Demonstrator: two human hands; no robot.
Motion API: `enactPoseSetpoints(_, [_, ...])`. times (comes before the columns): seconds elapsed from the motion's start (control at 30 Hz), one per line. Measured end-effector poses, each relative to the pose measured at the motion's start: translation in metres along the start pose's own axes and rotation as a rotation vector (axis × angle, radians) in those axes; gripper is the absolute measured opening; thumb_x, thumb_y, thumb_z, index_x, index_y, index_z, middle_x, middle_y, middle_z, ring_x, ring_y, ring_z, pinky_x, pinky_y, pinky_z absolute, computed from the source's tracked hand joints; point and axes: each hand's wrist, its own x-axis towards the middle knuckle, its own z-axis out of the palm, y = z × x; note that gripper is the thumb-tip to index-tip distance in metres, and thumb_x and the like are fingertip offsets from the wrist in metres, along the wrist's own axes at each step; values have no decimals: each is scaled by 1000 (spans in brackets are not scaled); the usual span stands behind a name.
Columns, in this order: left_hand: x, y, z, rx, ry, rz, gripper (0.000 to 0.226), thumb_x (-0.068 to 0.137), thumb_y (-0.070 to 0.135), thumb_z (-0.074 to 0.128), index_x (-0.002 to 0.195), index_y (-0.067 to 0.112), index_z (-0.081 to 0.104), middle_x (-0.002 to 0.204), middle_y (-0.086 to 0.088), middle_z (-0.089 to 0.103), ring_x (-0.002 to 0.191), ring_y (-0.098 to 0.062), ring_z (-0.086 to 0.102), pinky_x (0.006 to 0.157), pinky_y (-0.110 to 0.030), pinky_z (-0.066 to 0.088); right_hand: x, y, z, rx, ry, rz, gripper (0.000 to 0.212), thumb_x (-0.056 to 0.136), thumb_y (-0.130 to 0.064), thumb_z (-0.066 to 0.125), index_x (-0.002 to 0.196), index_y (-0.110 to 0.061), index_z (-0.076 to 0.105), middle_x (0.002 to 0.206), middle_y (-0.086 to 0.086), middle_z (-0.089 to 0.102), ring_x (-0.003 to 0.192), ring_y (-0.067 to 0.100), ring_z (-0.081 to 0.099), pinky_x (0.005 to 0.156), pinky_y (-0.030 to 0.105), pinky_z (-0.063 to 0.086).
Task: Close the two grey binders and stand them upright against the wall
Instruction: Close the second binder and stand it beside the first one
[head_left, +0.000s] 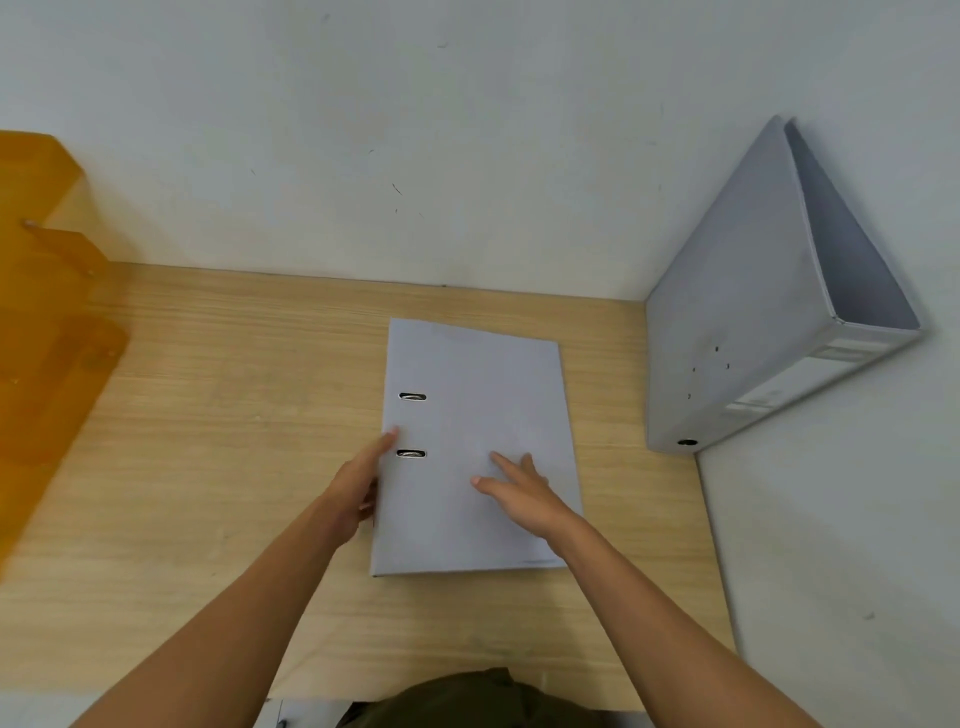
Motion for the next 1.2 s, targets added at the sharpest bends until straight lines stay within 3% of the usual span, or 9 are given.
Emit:
enactPoseSetpoints(0.07, [-1, 5, -2, -69, -45, -59, 75, 82, 73, 54, 120, 9, 65, 101, -5, 74, 90, -22, 66, 77, -34, 52, -6, 1, -4, 10, -16, -26, 76, 95, -62, 46, 160, -39, 17, 170, -2, -15, 155, 32, -18, 125, 52, 0])
enactPoseSetpoints(0.13, [-9, 12, 2, -115, -168, 9, 75, 87, 73, 48, 126, 12, 67, 93, -2, 78, 86, -23, 71, 74, -34, 53, -13, 1, -9, 66, -18, -67, 79, 92, -67, 46, 160, -40, 15, 170, -4, -13, 157, 26, -14, 126, 51, 2])
enactPoseSetpoints(0.27, [-29, 29, 22, -270, -473, 86, 60, 96, 60, 48, 138, 20, 62, 134, -15, 68, 124, -34, 64, 103, -49, 51, -30, -14, -23, 171, 4, -175, 85, 92, -68, 45, 162, -33, 10, 170, -10, -4, 157, 8, -6, 127, 40, 5])
enactPoseSetpoints(0.47, [-58, 61, 41, -117, -668, 161, 52, 94, 29, 64, 143, 15, 54, 134, -14, 68, 121, -31, 67, 99, -49, 56, -41, -40, -37, 275, 70, -252, 111, 69, -95, 38, 160, -42, 2, 168, -20, 10, 155, 9, 17, 126, 48, 16])
enactPoseSetpoints(0.6, [-79, 76, 61, 119, -669, 362, 51, 90, 23, 72, 137, 26, 53, 129, -6, 72, 117, -28, 70, 96, -55, 56, -54, -43, -51, 385, 97, -347, 106, 70, -93, 45, 158, -42, 16, 159, -16, 38, 138, 7, 48, 117, 43, 37])
enactPoseSetpoints(0.77, [-97, 81, 79, 222, -609, 609, 78, 79, 20, 84, 143, 34, 43, 131, 3, 69, 116, -21, 70, 89, -46, 61, -96, -52, -71, 411, 203, -537, 55, 95, -57, 53, 147, -43, 40, 139, -20, 61, 124, 5, 62, 106, 38, 48])
enactPoseSetpoints(0.97, [-98, 74, 105, 436, -499, 895, 119, 69, 12, 90, 159, 32, 15, 126, 38, 59, 113, 13, 60, 80, -12, 55, -120, -39, -95, 303, 395, -616, 75, 84, -29, 79, 149, -32, 43, 142, -16, 60, 124, 8, 63, 103, 40, 54])
enactPoseSetpoints(1.1, [-92, 67, 128, 496, -494, 942, 119, 69, 0, 85, 161, 25, 13, 129, 35, 53, 113, 18, 58, 74, -11, 55, -119, -15, -100, 240, 495, -604, 76, 81, -21, 82, 147, -27, 46, 139, -17, 62, 128, 2, 58, 108, 32, 50])
enactPoseSetpoints(1.2, [-80, 56, 143, 555, -485, 934, 114, 70, 3, 84, 159, 24, 17, 130, 30, 54, 116, 17, 56, 79, -11, 54, -111, 9, -100, 216, 515, -555, 84, 80, -25, 82, 152, -32, 40, 143, -21, 57, 132, 0, 54, 108, 24, 47])
